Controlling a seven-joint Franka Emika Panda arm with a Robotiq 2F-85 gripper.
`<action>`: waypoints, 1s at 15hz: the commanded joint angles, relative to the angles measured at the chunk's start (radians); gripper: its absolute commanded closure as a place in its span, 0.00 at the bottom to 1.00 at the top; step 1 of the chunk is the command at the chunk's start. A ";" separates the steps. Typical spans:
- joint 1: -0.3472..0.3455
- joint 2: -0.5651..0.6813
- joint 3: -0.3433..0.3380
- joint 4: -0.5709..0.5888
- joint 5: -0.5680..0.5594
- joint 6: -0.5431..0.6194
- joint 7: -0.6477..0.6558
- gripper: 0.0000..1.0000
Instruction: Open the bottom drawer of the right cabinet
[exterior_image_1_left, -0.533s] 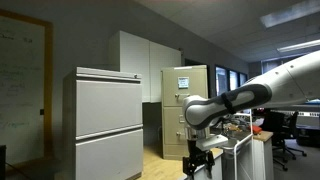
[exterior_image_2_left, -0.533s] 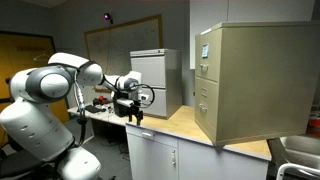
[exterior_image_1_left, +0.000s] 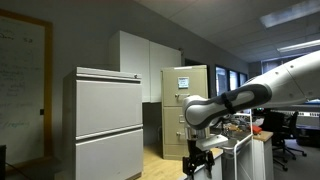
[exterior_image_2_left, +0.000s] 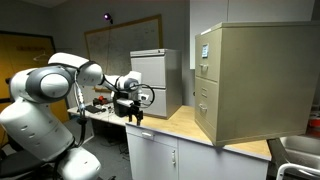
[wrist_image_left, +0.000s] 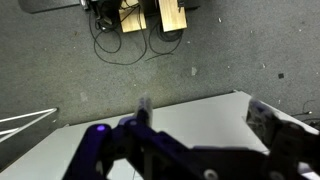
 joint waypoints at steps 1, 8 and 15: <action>0.015 0.001 -0.014 0.001 -0.005 -0.001 0.004 0.00; 0.011 0.006 -0.017 0.006 0.005 0.004 0.018 0.00; -0.012 0.069 -0.078 0.115 0.106 0.118 0.068 0.00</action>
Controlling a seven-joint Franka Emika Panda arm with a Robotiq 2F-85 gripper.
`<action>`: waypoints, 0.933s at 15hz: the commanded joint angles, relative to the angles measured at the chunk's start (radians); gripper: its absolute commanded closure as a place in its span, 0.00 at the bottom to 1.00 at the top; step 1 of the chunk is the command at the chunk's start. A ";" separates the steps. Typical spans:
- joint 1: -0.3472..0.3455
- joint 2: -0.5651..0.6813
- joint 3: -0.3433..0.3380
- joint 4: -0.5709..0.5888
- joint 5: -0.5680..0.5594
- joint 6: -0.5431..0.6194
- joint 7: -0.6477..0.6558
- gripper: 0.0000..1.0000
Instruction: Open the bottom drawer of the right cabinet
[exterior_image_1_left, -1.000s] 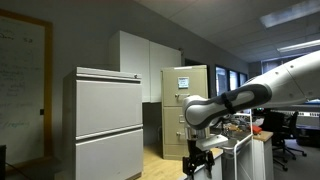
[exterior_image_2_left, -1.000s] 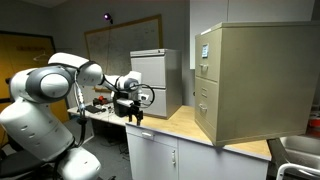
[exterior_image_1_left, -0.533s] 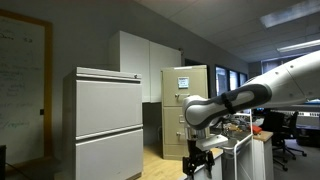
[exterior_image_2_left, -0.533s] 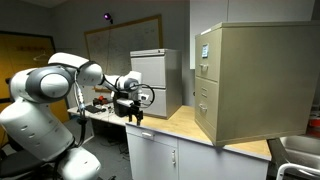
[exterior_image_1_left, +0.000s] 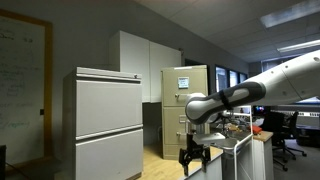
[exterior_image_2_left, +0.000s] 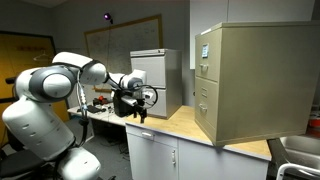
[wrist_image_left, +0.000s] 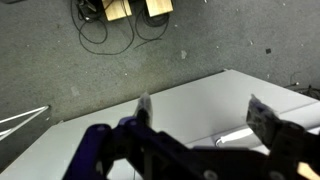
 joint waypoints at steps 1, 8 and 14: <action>-0.009 0.050 -0.035 0.093 0.083 0.077 0.059 0.00; -0.038 0.141 -0.062 0.221 0.178 0.346 0.219 0.00; -0.077 0.265 -0.093 0.302 0.183 0.596 0.401 0.00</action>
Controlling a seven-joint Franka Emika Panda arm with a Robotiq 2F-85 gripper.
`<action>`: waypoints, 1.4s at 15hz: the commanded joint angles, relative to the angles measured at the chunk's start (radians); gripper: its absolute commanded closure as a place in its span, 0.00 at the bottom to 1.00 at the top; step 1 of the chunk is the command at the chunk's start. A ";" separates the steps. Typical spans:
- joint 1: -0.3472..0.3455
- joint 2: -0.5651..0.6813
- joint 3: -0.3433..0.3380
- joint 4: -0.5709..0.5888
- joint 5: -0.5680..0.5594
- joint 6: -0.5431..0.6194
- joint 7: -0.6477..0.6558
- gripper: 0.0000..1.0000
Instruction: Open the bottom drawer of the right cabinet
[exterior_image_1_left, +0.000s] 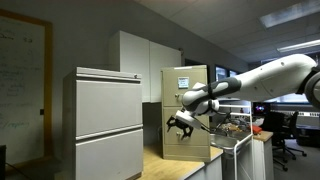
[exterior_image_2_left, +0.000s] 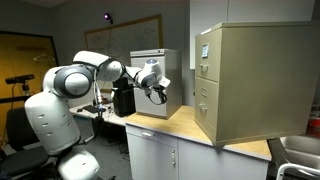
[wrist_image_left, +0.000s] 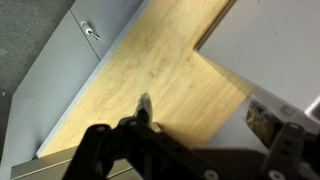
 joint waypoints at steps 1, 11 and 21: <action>-0.024 0.099 -0.031 0.084 0.017 0.095 0.112 0.00; -0.062 0.297 -0.148 0.180 0.006 0.324 0.492 0.00; -0.042 0.523 -0.235 0.403 -0.066 0.318 0.848 0.00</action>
